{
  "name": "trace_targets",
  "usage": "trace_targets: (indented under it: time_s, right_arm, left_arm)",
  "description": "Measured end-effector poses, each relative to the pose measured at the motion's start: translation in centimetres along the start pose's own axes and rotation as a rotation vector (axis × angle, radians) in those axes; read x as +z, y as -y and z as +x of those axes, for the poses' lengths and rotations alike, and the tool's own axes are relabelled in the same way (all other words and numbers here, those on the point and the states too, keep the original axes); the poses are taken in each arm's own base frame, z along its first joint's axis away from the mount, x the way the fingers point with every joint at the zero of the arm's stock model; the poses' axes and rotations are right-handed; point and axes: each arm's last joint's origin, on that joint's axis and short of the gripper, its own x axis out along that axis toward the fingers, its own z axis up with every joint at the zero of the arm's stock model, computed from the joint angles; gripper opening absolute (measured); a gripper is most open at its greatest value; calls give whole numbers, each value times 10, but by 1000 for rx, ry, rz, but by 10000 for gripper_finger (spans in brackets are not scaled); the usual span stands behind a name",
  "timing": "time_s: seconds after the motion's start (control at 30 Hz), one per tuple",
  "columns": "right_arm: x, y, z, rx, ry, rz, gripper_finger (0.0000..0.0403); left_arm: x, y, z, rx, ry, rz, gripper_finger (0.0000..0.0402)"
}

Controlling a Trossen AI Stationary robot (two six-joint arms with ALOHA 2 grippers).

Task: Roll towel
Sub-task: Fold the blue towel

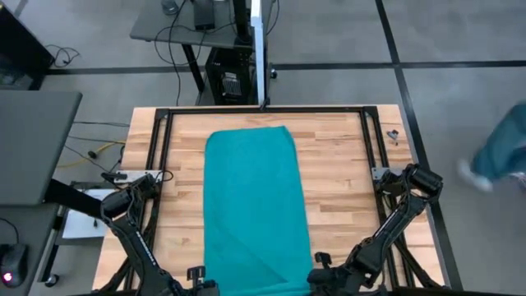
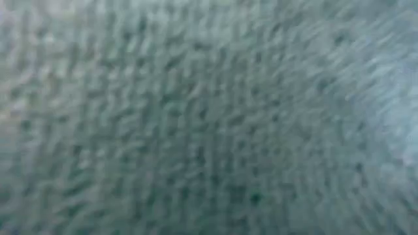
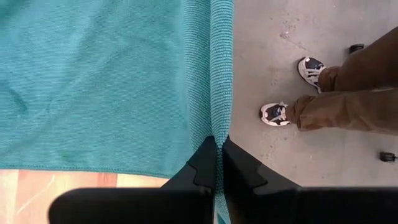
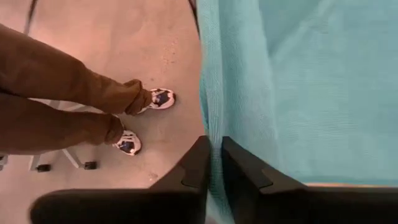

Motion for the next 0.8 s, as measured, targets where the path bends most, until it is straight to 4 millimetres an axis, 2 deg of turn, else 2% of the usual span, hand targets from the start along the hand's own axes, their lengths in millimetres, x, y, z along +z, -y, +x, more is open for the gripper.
trace_targets:
  time_s: [0.23, 0.4, 0.6, 0.8]
  right_arm:
    - [-21, -9, -4, -22, -64, -38, 144]
    - [-40, -9, -4, -71, -45, 128, 185]
    - [-45, -4, 8, 38, 47, 446, 202]
    - [-44, 4, 24, 99, 110, 630, 196]
  left_arm:
    - [0, 0, 0, -1, -1, -2, 0]
    - [0, 0, -1, -2, 0, -2, 0]
    - [1, 1, -1, -9, 4, 2, 0]
    - [0, 1, -1, -8, 4, 15, 0]
